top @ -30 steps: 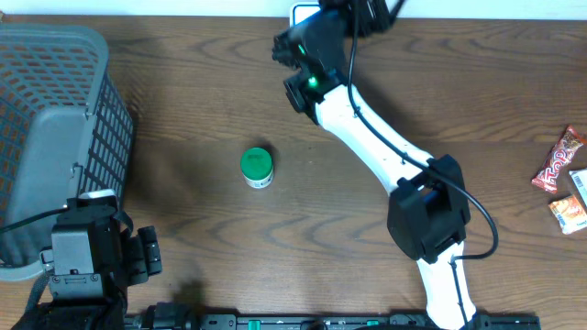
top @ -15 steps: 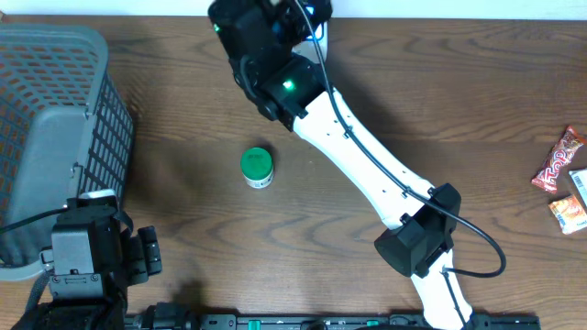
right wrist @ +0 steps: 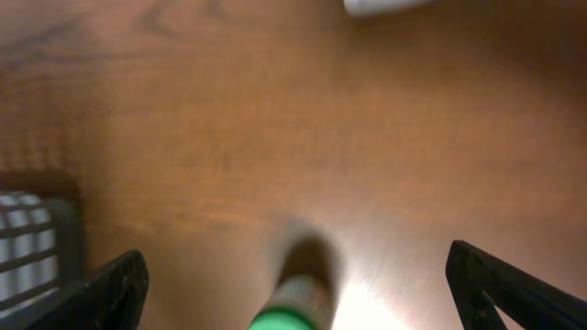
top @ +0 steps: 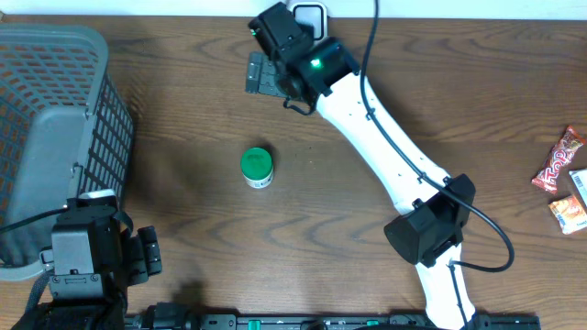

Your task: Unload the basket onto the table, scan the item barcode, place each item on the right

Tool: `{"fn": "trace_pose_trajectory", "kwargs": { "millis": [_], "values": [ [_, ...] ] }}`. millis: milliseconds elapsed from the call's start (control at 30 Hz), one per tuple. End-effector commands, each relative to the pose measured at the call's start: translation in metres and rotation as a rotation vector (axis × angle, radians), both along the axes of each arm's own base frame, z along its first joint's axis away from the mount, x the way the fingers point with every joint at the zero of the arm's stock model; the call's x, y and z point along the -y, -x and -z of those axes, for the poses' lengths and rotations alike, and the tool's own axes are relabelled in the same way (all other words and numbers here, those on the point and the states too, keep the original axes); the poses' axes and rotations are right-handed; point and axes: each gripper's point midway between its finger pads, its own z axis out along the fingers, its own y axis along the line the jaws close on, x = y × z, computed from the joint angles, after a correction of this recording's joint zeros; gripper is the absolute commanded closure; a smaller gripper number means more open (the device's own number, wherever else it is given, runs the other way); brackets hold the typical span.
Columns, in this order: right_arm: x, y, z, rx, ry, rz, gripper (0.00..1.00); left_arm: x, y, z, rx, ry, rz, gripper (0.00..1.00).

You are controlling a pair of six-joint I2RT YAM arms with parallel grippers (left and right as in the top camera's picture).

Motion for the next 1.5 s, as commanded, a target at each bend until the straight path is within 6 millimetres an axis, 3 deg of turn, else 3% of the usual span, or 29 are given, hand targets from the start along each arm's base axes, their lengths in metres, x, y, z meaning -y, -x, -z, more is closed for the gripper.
{"fn": "trace_pose_trajectory", "kwargs": {
  "millis": [0, 167, 333, 567, 1000, 1467],
  "values": [
    [-0.021, 0.025, -0.002, -0.157, -0.164, 0.032, 0.01, -0.001, 0.001, -0.002, 0.005, -0.005, -0.002, 0.02],
    [-0.03, 0.046, 0.007, -0.114, -0.02, -0.246, 0.01, -0.001, 0.001, -0.002, 0.005, -0.005, -0.002, 0.02],
    [-0.024, 0.083, 0.034, -0.268, 0.042, -0.192, 0.01, -0.001, 0.001, -0.002, 0.005, -0.005, -0.002, 0.02],
    [-0.021, 0.103, 0.043, -0.343, 0.066, -0.234, 0.01, -0.001, 0.001, -0.002, 0.004, -0.005, -0.002, 0.02],
    [-0.041, 0.122, 0.109, -0.499, 0.091, -0.345, 0.01, -0.001, 0.001, -0.002, 0.005, -0.005, -0.002, 0.02],
    [-0.063, 0.119, 0.124, -0.43, 0.11, -0.383, 0.01, -0.001, 0.001, -0.002, 0.005, -0.005, -0.002, 0.02]
  ]
}}
